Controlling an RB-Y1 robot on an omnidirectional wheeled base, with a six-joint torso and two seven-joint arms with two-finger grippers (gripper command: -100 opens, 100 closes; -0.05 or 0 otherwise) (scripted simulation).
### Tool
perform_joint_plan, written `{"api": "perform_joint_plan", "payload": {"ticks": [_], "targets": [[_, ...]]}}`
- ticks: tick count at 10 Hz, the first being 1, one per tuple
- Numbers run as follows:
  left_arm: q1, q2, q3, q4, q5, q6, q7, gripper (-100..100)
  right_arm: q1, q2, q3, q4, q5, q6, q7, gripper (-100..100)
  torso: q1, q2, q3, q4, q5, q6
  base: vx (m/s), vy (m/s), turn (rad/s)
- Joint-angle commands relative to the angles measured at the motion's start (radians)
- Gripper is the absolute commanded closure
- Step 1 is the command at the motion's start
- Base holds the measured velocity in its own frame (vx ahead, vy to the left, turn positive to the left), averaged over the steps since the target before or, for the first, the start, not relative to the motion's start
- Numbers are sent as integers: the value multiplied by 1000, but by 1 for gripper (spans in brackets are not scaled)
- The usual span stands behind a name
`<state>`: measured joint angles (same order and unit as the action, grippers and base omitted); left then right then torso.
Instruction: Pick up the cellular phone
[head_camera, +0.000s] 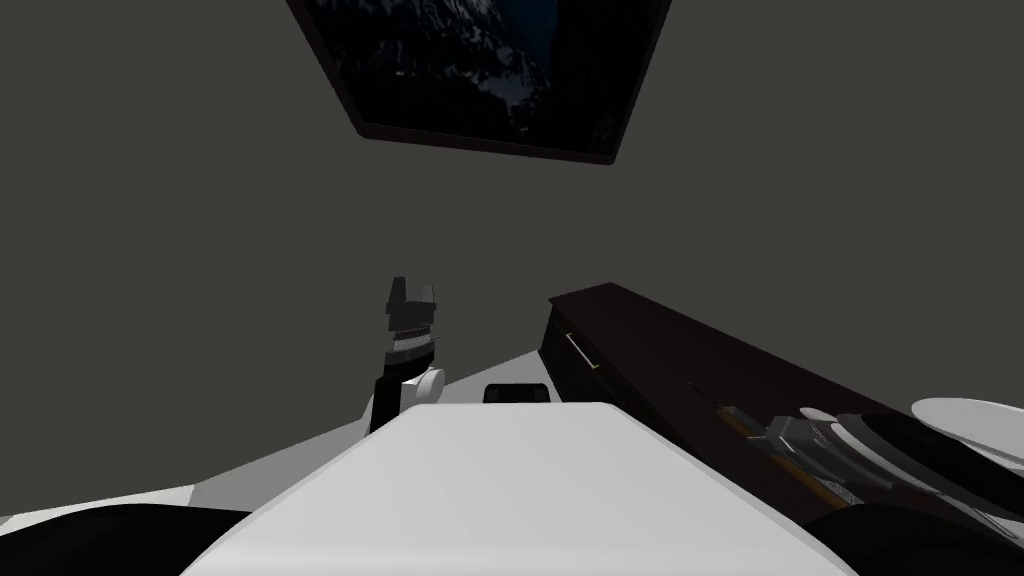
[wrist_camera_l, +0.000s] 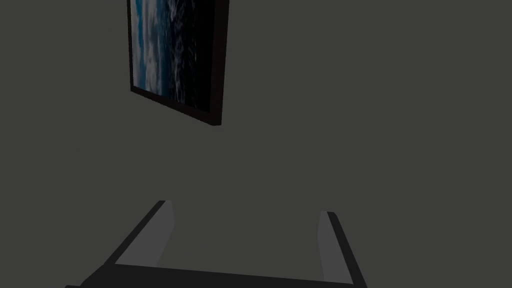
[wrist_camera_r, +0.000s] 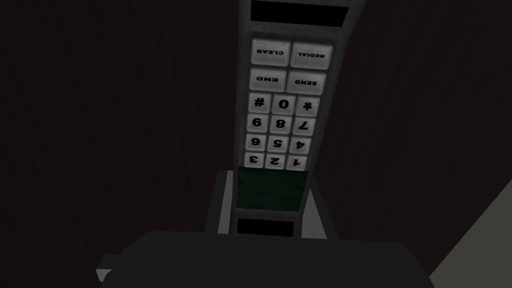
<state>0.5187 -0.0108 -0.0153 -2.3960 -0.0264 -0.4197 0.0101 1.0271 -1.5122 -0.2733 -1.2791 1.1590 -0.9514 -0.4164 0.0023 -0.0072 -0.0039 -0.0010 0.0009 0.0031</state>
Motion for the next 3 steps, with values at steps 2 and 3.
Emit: {"api": "perform_joint_plan", "payload": {"ticks": [2,3], "targets": [[0,0,0,0,0,0,0,0,4,-13,-16,-8,0,-10,13,100,1,0,0,0,0,0,82,24,-185],[0,0,0,0,0,0,0,0,5,-14,-18,-8,1,-13,16,0,0,3,1,0,0,-1,7,4,12]]}}
